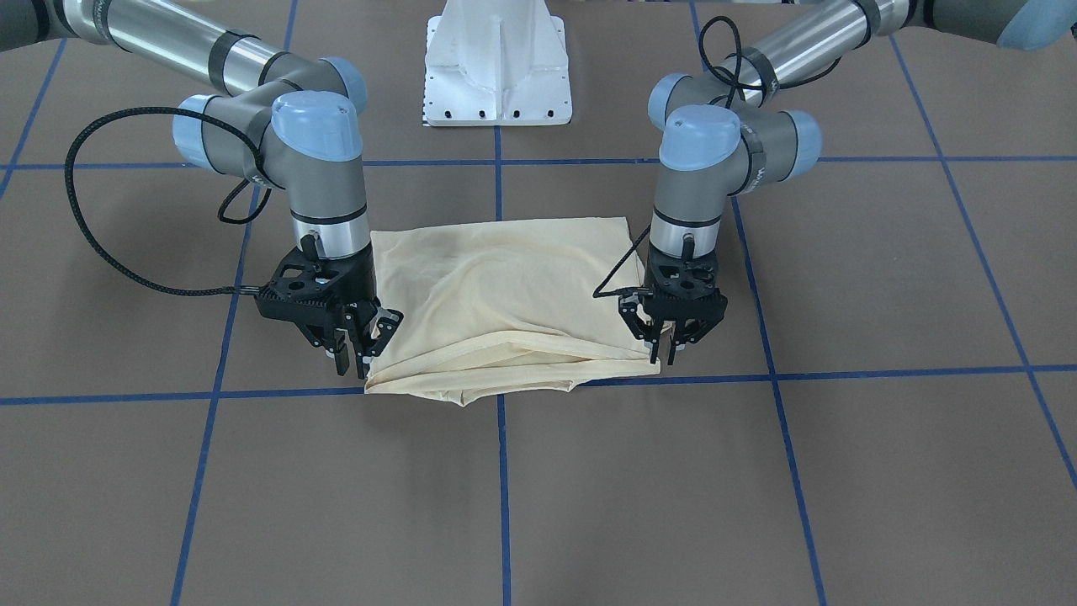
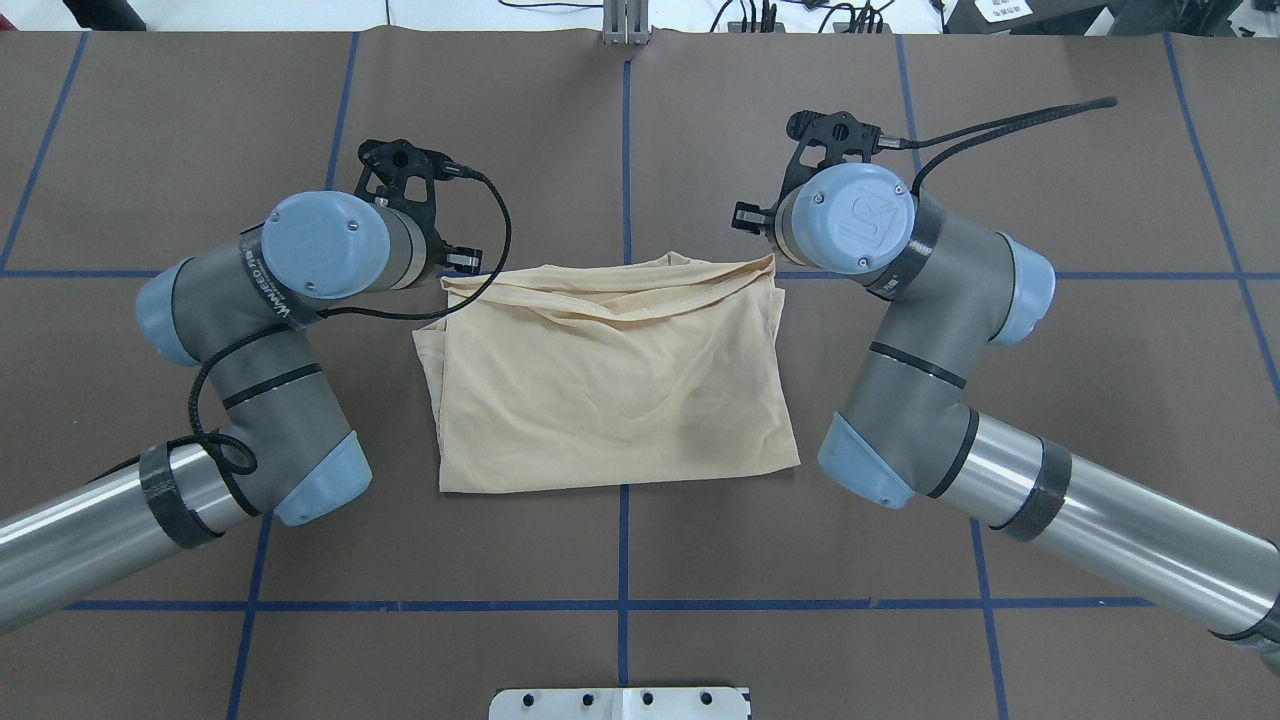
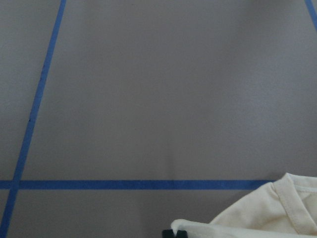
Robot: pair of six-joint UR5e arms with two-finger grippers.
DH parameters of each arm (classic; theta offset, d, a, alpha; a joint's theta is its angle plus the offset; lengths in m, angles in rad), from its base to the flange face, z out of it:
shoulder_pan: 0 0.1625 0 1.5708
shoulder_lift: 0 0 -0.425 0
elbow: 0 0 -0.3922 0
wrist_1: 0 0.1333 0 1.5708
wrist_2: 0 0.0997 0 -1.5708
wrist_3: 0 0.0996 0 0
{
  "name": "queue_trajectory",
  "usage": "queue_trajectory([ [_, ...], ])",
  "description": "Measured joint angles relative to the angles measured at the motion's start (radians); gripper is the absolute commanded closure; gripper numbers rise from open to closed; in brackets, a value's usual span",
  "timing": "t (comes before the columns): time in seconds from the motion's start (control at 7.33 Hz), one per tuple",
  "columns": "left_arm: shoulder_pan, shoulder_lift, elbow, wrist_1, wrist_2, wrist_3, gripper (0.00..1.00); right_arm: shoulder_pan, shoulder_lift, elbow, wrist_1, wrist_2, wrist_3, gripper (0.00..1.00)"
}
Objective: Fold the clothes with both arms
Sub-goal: 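Release the hem and draw both grippers back from the folded shirt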
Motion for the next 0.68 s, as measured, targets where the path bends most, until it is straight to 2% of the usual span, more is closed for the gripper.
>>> queue_trajectory([
  [0.14, -0.004, 0.05, -0.076, -0.003, -0.049, 0.03, 0.0, 0.028, -0.003, 0.014, 0.001, 0.072, -0.038, 0.0],
  [0.41, 0.011, 0.164, -0.215, -0.013, -0.099, -0.01, 0.0, 0.056, -0.06, 0.073, 0.017, 0.135, -0.121, 0.0],
  [0.68, 0.099, 0.23, -0.247, -0.094, -0.1, -0.139, 0.02, 0.062, -0.117, 0.105, 0.067, 0.144, -0.141, 0.0],
])
